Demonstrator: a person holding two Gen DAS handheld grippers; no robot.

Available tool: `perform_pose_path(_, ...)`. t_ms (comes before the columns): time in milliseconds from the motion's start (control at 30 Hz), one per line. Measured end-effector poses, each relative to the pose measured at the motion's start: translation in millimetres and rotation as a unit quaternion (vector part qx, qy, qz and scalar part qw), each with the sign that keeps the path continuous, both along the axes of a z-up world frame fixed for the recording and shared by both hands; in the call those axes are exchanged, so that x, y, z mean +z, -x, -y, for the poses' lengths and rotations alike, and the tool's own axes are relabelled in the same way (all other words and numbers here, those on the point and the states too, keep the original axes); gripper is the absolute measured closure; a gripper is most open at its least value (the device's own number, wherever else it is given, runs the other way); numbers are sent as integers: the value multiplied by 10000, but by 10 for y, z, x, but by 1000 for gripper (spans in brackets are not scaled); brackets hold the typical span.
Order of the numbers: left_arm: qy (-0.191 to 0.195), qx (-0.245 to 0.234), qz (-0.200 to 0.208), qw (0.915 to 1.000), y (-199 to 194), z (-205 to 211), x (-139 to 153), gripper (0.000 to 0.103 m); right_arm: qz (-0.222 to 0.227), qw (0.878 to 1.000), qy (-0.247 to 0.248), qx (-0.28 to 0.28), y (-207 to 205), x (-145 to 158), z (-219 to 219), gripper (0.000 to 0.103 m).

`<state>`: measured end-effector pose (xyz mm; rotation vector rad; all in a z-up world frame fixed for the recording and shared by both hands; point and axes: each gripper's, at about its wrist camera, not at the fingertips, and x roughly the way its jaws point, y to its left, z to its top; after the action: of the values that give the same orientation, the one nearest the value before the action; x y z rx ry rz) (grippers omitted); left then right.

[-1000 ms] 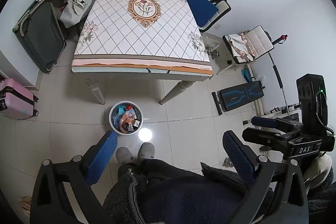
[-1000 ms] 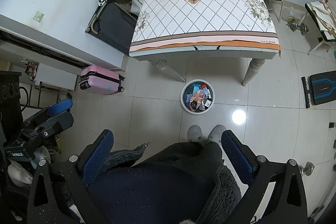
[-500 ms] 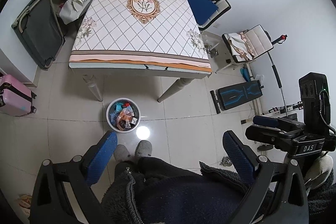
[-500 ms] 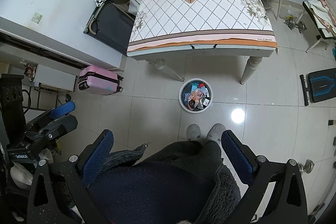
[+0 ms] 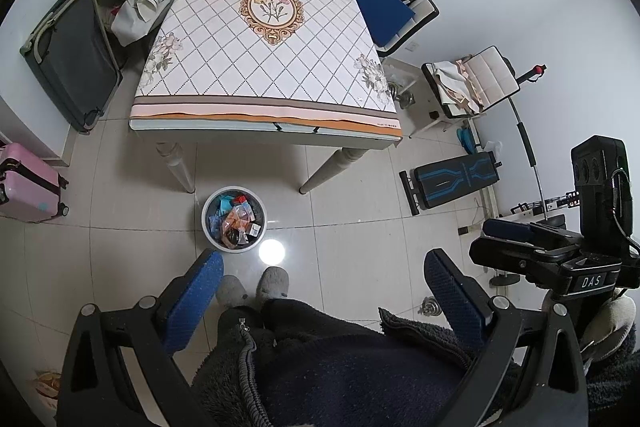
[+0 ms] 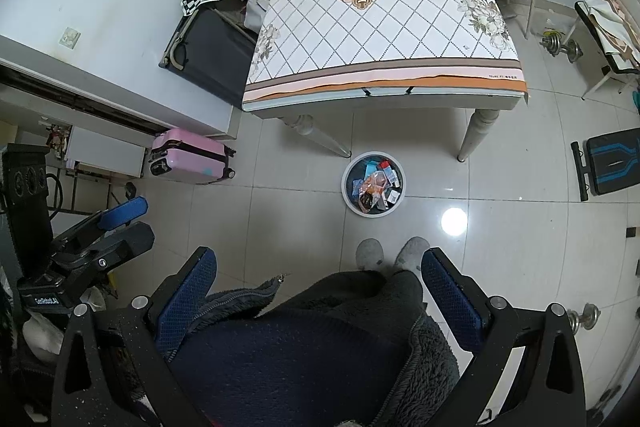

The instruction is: Collect trash

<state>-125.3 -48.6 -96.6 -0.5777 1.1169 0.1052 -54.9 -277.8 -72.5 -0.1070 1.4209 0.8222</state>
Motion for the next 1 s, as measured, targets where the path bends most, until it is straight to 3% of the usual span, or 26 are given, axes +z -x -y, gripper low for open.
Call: perform_pose_path(1000,-17,-58,40,10000,-44,-38,52,0,81,9999,-41,61,-3,76,-14,0)
